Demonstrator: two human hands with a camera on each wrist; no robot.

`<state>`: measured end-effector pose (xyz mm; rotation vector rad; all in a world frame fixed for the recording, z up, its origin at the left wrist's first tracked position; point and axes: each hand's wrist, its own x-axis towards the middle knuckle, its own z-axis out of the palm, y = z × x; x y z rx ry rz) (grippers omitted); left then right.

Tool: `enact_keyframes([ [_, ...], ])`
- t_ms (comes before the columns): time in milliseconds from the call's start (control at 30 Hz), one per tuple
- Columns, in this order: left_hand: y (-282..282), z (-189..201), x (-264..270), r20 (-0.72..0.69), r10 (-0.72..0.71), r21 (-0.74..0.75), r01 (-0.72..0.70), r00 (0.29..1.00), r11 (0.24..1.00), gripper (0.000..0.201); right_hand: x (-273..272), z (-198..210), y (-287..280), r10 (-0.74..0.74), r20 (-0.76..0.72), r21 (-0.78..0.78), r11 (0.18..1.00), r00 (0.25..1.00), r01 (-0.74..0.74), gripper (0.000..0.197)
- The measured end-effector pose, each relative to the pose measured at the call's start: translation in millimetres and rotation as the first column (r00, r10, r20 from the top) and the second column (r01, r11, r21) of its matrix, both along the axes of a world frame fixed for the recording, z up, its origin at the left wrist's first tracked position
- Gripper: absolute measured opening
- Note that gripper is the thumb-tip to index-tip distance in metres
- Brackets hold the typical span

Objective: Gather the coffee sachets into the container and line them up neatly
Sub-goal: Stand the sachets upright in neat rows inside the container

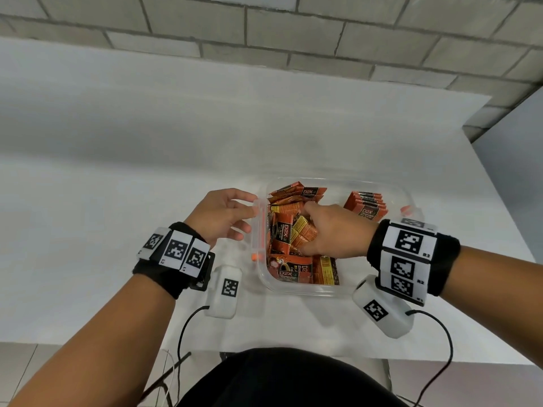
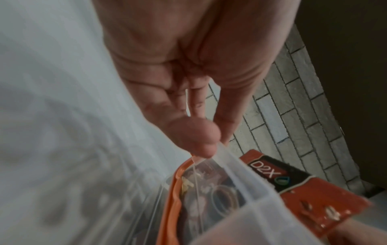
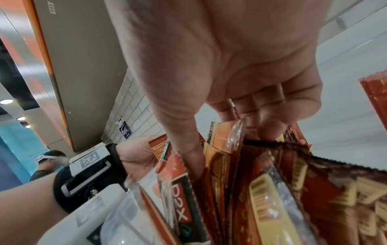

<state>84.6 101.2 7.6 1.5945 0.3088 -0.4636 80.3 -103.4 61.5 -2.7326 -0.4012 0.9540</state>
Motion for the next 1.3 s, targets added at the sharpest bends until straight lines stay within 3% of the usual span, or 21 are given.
enact_keyframes([
  [167, 0, 0, -1, -0.002, 0.002, -0.005, -0.002, 1.0, 1.0, 0.019, 1, -4, 1, -0.022, -0.063, -0.045, 0.999, 0.998, 0.019, 0.036],
  [333, 0, -1, -1, 0.001, -0.001, -0.007, 0.001, 1.0, 1.0, 0.019, -2, -3, 0, 0.034, -0.057, -0.043, 0.998, 0.998, -0.037, 0.069],
  [633, 1, -1, -2, 0.024, 0.01, 0.0, -0.01, 1.0, 1.0, 0.022, 2, 5, -17, 0.001, -0.04, 0.069, 0.998, 0.999, 0.001, 0.083],
  [767, 0, 0, -3, 0.059, 0.022, 0.011, -0.022, 0.998, 1.0, 0.026, 10, 10, -35, -0.09, 0.002, 0.168, 0.982, 0.996, 0.088, 0.074],
  [967, -4, 13, -1, 0.233, 0.023, 0.147, -0.059, 0.972, 0.987, 0.019, 12, 14, -45, -0.168, -0.007, 0.235, 0.958, 0.986, 0.165, 0.063],
  [1133, -10, 33, -1, 0.386, 0.034, 0.225, -0.13, 0.922, 0.966, 0.012, 12, 31, -55, -0.269, -0.094, 0.492, 0.824, 0.958, 0.28, 0.027],
  [1200, -15, 48, -2, 0.459, 0.073, 0.157, -0.162, 0.885, 0.974, 0.011, 12, 43, -61, -0.29, -0.114, 0.587, 0.752, 0.95, 0.3, 0.032],
  [1300, -32, 66, -4, 0.415, 0.114, -0.069, -0.094, 0.903, 0.993, 0.034, 14, 55, -67, -0.321, -0.127, 0.704, 0.637, 0.939, 0.313, 0.035],
])
